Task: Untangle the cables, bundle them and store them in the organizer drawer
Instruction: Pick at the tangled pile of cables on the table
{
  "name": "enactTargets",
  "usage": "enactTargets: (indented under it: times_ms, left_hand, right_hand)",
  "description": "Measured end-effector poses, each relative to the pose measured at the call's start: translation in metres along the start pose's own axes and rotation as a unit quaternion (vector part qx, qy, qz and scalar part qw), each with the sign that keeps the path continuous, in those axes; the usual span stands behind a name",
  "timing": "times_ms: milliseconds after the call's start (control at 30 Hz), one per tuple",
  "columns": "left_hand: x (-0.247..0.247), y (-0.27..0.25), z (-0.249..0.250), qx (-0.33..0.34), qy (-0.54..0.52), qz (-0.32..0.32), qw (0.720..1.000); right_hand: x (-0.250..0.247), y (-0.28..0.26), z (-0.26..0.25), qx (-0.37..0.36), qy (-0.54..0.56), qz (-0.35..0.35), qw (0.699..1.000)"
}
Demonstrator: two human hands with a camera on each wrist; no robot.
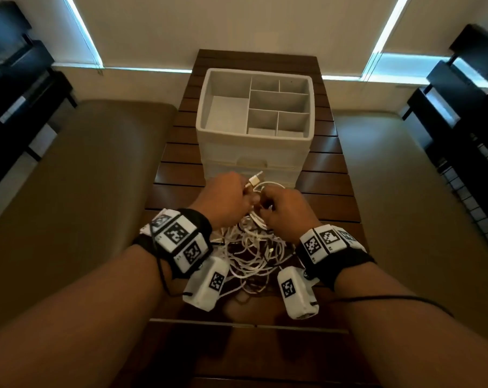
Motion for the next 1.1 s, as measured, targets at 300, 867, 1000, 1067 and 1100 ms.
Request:
enactTargets:
  times_ms: [300,867,1000,1067,1100]
  left_hand:
    - [-0.014,-0.009,-0.043,-0.11,-0.008,0.064,0.992]
    - [-0.007,0.0,-0.011,0.001,-0.136,0.057,0.989]
    - [-0.008,-0.005,-0.034,-0.045,-0.093,0.058,0.993]
    - [-0.005,-0.009,-0.036,-0.052,0.006,0.025,0.998]
    - [-0.003,-0.009,-0.034,-0.046,0.041,0.009,0.998]
  right_hand:
    - [-0.003,-0.001,0.027,0.066,0.022,-0.001,0.998]
    - [0.023,-0.005,0.026,0.032,-0.052,-0.08,0.995]
    - [0.009,-0.004,0.028,0.046,0.025,-0.006,0.999]
    - [0.0,-0.002,0.021,0.045,0.065,0.033,0.996]
    - [-0.002,-0.001,0.017,0.042,0.079,0.033,0.995]
Point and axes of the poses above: each hand's wrist, its own y-axis towards the middle knuckle, its own x-axis out of the palm, z = x × y, the point moved 6 cm from there along y, towards the middle knuckle, and after that the axes turned 9 degrees about x, right-handed, at the moved point
